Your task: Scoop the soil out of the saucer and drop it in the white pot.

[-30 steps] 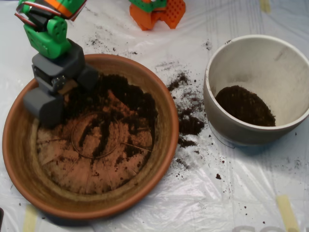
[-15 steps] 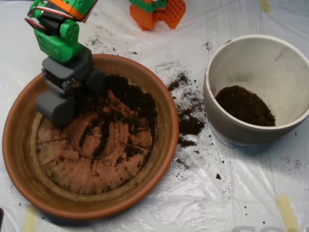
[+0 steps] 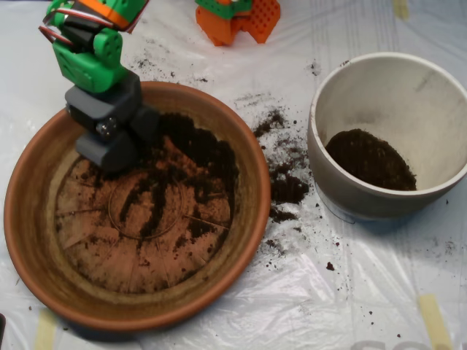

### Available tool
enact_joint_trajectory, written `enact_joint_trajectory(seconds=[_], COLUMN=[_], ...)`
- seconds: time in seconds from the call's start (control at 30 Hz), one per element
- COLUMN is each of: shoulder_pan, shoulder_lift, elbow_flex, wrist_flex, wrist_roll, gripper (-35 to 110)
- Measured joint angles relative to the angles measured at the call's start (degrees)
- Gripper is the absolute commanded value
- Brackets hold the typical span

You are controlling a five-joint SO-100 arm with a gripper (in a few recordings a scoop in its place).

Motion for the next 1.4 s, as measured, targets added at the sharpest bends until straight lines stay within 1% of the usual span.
enact_joint_trajectory(seconds=[0.3,0.5,0.73,0.87,1.03,1.23,1.4], shoulder_pan=[-7.21,-14.68,-24.26,-28.83,-32.96,-36.3,-41.84], shoulder_lift=[1.58,6.68,12.57,12.92,12.92,12.92,12.92], elbow_flex=[2.02,0.7,-14.59,-23.12,-30.67,-34.8,-39.81], wrist_flex=[2.64,10.55,24.61,30.41,34.1,35.6,37.27], wrist_roll=[-0.35,-0.35,2.11,3.08,2.2,-0.62,-4.22], gripper=[-1,-1,-1,-1,-1,-1,-1])
